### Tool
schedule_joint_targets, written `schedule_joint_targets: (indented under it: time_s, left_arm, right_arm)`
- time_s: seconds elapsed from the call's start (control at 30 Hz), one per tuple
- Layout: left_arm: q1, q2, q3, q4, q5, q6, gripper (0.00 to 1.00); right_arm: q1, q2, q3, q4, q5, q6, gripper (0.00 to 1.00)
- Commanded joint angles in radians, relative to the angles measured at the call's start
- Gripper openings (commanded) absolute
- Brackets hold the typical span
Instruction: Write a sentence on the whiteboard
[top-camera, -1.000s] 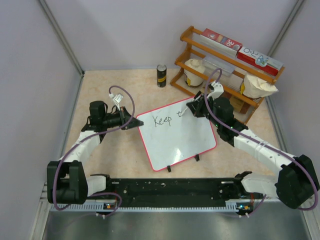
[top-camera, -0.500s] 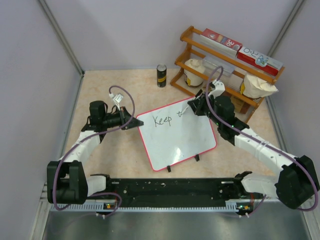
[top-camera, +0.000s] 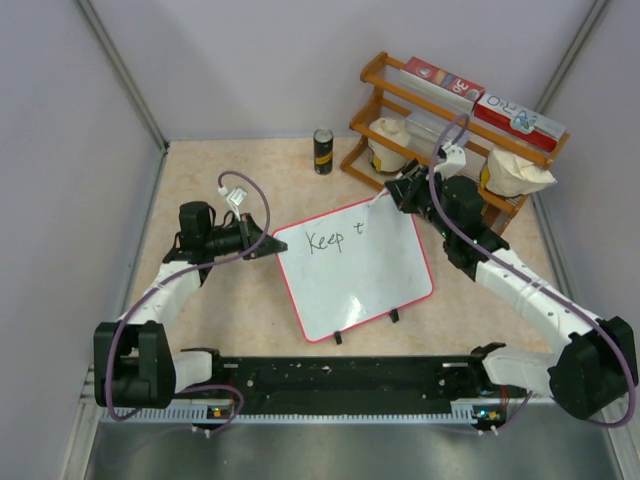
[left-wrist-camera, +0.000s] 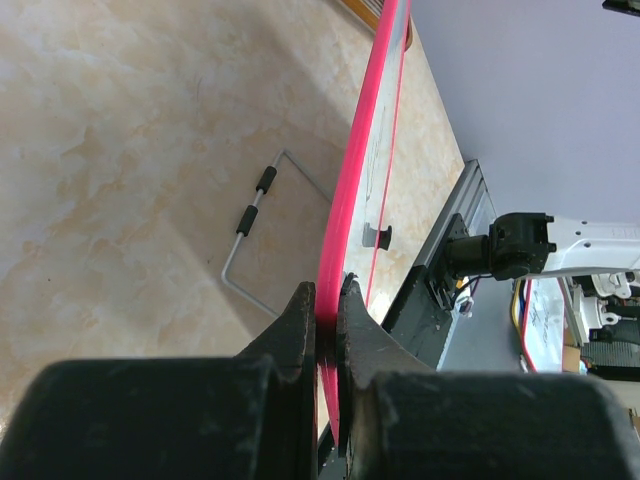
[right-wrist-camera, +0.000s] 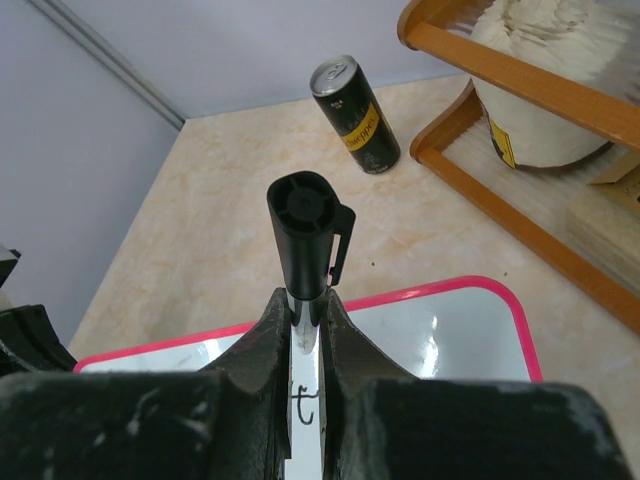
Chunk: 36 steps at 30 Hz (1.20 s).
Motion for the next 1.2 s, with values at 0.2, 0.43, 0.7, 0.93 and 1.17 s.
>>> schedule_joint_targets:
  time_s: [0.2, 0.43, 0.7, 0.93, 1.17]
  left_arm:
    - [-0.018, 0.004, -0.002, -0.049, -0.121, 0.124, 0.00]
    - [-0.018, 0.003, -0.002, -0.048, -0.121, 0.124, 0.00]
    - [-0.018, 0.001, -0.004, -0.049, -0.123, 0.123, 0.00]
    - [-0.020, 0.004, -0.002, -0.049, -0.121, 0.123, 0.00]
    - [-0.020, 0.004, -0.002, -0.049, -0.123, 0.123, 0.00]
  right_arm:
    - [-0.008, 0.060, 0.069, 0.030, -0.038, 0.014, 0.00]
    - [-0.008, 0.075, 0.043, 0.031, -0.037, 0.014, 0.00]
    - [-0.009, 0.080, -0.006, 0.030, -0.035, 0.017, 0.00]
    - [-0.008, 0.077, -0.043, 0.015, -0.035, 0.010, 0.00]
    - [-0.008, 0.047, -0.074, -0.002, -0.038, -0.001, 0.00]
